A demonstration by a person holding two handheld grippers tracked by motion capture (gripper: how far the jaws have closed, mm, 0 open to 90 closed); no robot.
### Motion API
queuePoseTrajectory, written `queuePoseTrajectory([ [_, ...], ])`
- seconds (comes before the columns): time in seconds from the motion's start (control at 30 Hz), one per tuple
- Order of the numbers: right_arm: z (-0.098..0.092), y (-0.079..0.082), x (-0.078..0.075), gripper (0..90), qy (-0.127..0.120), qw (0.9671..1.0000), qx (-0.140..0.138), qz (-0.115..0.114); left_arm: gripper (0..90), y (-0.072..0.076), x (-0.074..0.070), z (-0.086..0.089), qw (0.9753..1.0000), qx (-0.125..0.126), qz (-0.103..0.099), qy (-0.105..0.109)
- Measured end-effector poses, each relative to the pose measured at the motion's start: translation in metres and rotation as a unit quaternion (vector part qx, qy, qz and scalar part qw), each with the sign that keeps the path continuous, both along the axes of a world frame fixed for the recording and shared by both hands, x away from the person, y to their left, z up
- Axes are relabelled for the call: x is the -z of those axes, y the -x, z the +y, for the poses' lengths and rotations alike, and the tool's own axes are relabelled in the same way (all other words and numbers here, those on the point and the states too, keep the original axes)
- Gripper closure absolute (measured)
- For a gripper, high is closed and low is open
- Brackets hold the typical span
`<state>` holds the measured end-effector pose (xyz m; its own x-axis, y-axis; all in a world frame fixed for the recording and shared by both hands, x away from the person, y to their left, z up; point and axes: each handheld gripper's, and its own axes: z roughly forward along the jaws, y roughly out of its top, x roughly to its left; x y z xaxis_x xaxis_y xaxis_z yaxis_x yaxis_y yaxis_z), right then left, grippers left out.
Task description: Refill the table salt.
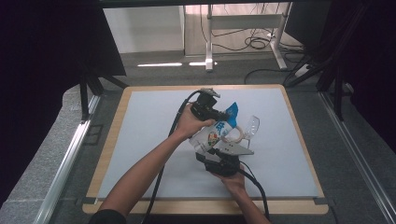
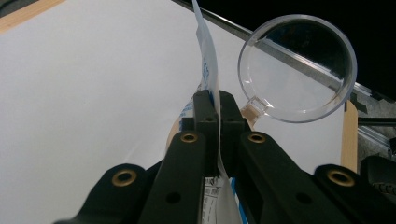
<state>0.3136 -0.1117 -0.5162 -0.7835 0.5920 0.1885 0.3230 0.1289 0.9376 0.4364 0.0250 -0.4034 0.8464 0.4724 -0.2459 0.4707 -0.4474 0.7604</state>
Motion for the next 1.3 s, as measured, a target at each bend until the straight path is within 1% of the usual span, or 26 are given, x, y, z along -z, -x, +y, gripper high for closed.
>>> queuePoseTrajectory([
  [0.33,-0.0027,0.0004,-0.0031,51.7,-0.011,0.9999,-0.004,0.004,90.0,-0.0017,-0.0016,-0.0036,1.0000,0.006,-0.001,-0.007],
  [0.63,-0.0042,0.0015,-0.0052,52.2,-0.018,0.9998,-0.006,0.009,90.0,-0.0032,0.0001,-0.0036,1.0000,0.004,0.000,-0.006],
  [0.97,-0.0014,0.0032,-0.0081,52.7,-0.017,0.9998,0.000,0.006,90.0,-0.0044,-0.0002,-0.0043,0.9999,0.004,-0.001,-0.011],
  [1.3,-0.0003,0.0043,-0.0094,53.3,-0.011,0.9999,0.001,0.002,90.0,-0.0041,-0.0011,-0.0049,0.9999,0.004,-0.003,-0.016],
])
